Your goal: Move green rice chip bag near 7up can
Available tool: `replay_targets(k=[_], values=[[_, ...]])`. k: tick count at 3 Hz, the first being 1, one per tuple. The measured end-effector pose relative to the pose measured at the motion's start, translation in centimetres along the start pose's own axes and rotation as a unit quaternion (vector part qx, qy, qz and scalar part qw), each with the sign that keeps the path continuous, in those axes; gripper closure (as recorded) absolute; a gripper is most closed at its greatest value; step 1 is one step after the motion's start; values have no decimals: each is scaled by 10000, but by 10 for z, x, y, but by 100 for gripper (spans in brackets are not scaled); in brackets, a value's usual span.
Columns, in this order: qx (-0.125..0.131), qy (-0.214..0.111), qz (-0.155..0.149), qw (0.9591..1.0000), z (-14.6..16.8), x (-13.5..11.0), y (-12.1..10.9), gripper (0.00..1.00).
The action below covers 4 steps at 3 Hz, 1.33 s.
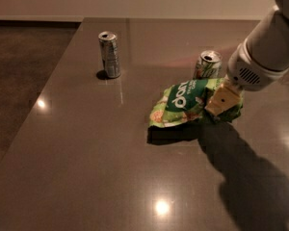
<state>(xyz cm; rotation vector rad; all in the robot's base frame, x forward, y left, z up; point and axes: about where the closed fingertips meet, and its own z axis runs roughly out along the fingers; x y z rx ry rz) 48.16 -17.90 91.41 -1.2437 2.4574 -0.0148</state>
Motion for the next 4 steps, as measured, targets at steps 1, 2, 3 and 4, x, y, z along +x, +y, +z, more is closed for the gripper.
replay_targets(k=[1, 2, 3, 4], values=[[22, 17, -50, 10000, 2, 7, -9, 36], [5, 76, -86, 9999, 6, 15, -17, 11], [-20, 165, -103, 9998, 8, 25, -22, 0], [-21, 166, -104, 9998, 8, 25, -22, 0]])
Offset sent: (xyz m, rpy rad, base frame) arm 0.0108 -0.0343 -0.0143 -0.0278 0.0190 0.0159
